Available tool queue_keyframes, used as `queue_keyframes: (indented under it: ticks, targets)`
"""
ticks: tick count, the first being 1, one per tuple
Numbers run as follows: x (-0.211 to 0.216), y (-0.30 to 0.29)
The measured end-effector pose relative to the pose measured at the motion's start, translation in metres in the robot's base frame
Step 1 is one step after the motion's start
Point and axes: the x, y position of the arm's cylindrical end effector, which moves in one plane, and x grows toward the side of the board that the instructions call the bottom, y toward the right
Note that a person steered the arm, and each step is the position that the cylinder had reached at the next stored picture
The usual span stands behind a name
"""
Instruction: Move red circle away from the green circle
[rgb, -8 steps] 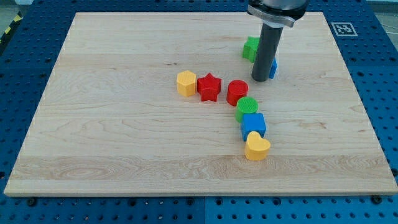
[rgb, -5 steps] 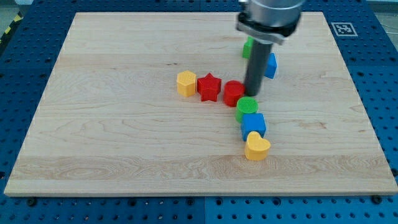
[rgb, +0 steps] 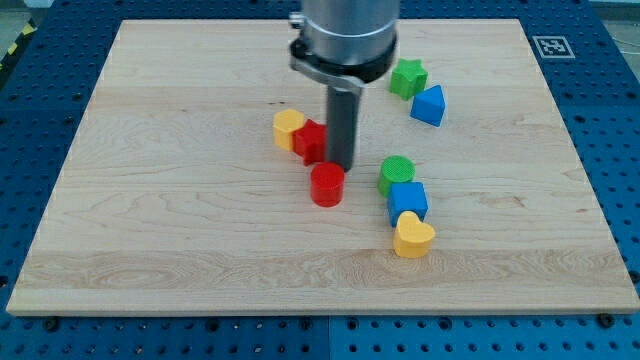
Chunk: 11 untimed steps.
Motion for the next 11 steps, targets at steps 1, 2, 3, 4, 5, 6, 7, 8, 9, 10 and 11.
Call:
queue_keyframes:
  ticks: [1,2,3,4,5,6,7,8,9,10,11]
  targets:
    - [0.002,-0.015]
    - [0.025,-0.015]
    - [0.032,-0.015]
    - [0.030,-0.004]
    - [0.039,-0.001]
    - [0.039,-0.001]
    - [0.041,0.001]
    - [0.048,0.009]
    - [0.048,0.024]
    - [0.032,-0.017]
    - [0.045,-0.073]
